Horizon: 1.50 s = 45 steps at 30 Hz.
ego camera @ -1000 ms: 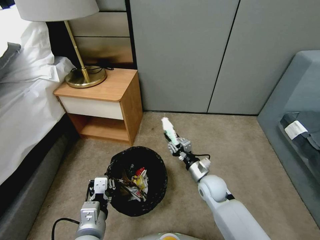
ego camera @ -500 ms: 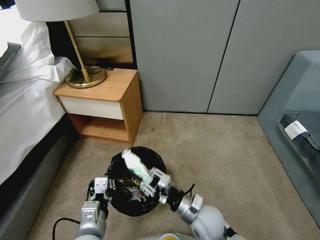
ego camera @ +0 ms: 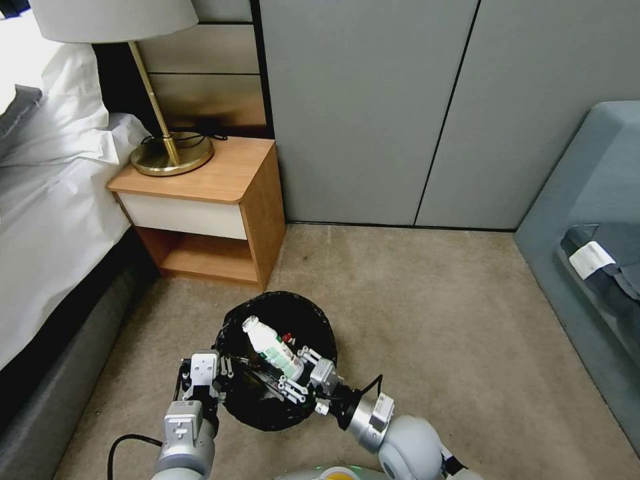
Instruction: Pick up the trash bin, then pick up the garbage from the floor and place it into the trash bin.
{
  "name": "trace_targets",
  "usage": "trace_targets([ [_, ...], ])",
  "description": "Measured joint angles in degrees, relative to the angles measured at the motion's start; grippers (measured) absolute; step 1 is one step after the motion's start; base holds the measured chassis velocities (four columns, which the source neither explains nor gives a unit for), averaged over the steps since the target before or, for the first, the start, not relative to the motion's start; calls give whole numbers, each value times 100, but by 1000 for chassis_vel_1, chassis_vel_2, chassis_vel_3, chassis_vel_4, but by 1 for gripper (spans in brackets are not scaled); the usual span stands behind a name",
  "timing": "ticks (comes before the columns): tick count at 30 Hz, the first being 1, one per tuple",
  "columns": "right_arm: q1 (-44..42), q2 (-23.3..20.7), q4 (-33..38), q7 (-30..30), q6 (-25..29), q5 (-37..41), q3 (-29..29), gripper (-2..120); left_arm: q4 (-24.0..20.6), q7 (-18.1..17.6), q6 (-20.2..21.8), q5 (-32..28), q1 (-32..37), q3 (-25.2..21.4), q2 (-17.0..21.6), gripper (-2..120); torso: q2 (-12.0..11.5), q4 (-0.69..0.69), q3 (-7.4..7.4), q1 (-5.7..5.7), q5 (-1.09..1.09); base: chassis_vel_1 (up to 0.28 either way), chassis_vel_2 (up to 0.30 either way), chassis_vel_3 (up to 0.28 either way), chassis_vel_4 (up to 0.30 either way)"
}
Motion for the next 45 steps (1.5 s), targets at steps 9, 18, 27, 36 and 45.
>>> trace_targets([
  [9, -14, 1, -9, 44, -7, -12, 37, 92, 0, 3, 4, -3, -4, -1, 7, 1, 0, 0, 0, 1, 0, 0, 0, 0, 0],
  [18, -51, -23, 88, 50, 11, -19, 89, 100, -26, 5, 10, -16, 5, -12, 29, 1, 0, 0, 1, 0, 0, 0, 0, 0, 0],
  [27, -115, -119, 855, 587, 193, -47, 390, 100, 10, 9, 11, -38, 25, -68, 77, 1, 0, 0, 1, 1, 0, 0, 0, 0, 0],
  [36, -874, 69, 2403, 2414, 127, -491, 1297, 100, 132, 53, 7, -108, -42, -106, 103, 1, 0, -1, 0, 0, 0, 0, 0, 0, 0],
  [45, -1926, 373, 2286, 2998, 426, -878, 1849, 100, 140, 65, -63, -165, -68, -114, 107, 1, 0, -1, 0, 0, 0, 0, 0, 0, 0],
])
